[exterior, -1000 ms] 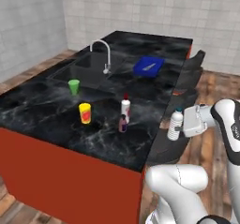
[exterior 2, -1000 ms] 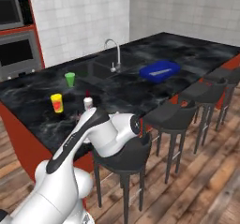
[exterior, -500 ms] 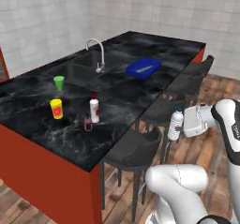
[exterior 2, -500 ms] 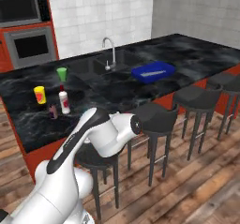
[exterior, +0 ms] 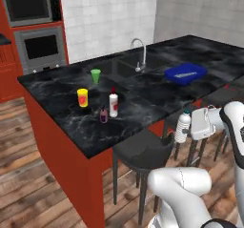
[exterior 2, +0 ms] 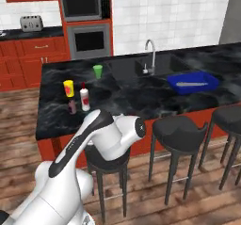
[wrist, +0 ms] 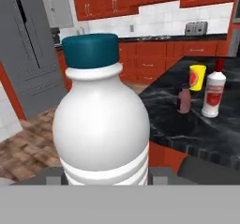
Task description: Place the drinks on the dining counter in a tight cluster.
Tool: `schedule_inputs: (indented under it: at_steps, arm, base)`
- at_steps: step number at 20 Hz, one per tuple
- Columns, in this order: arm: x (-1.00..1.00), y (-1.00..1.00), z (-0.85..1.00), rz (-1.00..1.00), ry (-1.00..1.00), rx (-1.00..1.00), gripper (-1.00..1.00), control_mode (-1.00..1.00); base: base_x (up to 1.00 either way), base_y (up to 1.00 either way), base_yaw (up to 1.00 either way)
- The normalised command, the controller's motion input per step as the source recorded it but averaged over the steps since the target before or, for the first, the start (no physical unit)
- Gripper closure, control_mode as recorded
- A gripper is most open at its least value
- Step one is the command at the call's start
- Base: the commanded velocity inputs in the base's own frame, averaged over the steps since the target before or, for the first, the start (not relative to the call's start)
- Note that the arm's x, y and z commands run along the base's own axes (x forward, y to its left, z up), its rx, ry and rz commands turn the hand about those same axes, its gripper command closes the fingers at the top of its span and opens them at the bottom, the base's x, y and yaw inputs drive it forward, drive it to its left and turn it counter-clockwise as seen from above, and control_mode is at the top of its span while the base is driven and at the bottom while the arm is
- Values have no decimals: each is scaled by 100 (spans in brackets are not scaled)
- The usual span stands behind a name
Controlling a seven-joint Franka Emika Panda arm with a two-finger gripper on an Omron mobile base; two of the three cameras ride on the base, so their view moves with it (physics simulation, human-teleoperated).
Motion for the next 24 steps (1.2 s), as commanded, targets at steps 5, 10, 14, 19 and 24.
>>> schedule_inputs:
  at_steps: [5,10,14,19,24]
  arm:
    - [0,0,0,0,0,0,100,100]
    - [0,0,0,0,0,0,100,100]
    - [0,0,0,0,0,0,100,100]
    - [0,0,0,0,0,0,100,100]
    - [0,0,0,0,0,0,100,100]
  base:
    - [47,-48,73]
    - [26,-94,41]
    - [26,-45,2]
    - [44,5,0]
    - [5,38,9]
